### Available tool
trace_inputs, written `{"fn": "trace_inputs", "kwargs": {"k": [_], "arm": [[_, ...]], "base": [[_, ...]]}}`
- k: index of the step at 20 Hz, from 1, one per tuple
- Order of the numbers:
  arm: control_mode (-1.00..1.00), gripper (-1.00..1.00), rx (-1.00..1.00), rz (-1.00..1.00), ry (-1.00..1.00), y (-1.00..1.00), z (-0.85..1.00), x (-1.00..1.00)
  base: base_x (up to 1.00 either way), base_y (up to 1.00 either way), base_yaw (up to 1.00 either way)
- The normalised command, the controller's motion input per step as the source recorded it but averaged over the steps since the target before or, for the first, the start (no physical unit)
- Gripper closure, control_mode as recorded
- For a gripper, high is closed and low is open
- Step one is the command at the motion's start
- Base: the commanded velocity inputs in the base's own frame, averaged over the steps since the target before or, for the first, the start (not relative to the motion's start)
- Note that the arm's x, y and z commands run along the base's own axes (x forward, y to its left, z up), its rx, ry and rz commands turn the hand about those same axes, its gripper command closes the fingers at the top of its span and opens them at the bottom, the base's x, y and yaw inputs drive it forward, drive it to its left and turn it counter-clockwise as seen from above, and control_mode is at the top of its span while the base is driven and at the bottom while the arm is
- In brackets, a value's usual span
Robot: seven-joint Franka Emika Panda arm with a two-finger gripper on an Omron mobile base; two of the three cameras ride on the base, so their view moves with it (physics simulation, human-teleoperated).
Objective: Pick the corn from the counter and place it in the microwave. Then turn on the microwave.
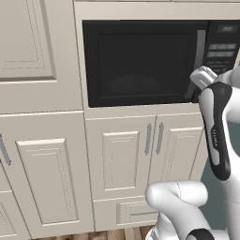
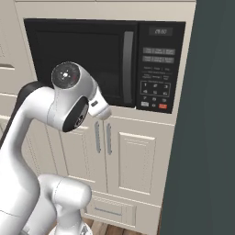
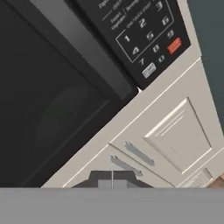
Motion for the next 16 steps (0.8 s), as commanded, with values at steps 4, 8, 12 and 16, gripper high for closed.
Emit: {"fn": "trace_inputs", "kwargs": {"k": [4,8,12,16], "arm": [[-1.0,1.0,0.16,-0.16,0.04,-0.16,-0.03,-0.01],[-1.0,1.0,0.15,-0.15,0.02,-0.16,-0.08,0.0],[-1.0,1.0,0.13,-0.13,0.0,-0.15,-0.11,-0.01],[-1.0,1.0,0.11,-0.12,-0.01,-0.13,-0.12,-0.01]], "base": [[0.0,0.0,0.0],[0.0,0.0,0.0],[0.0,0.0,0.0],[0.0,0.0,0.0]]}}
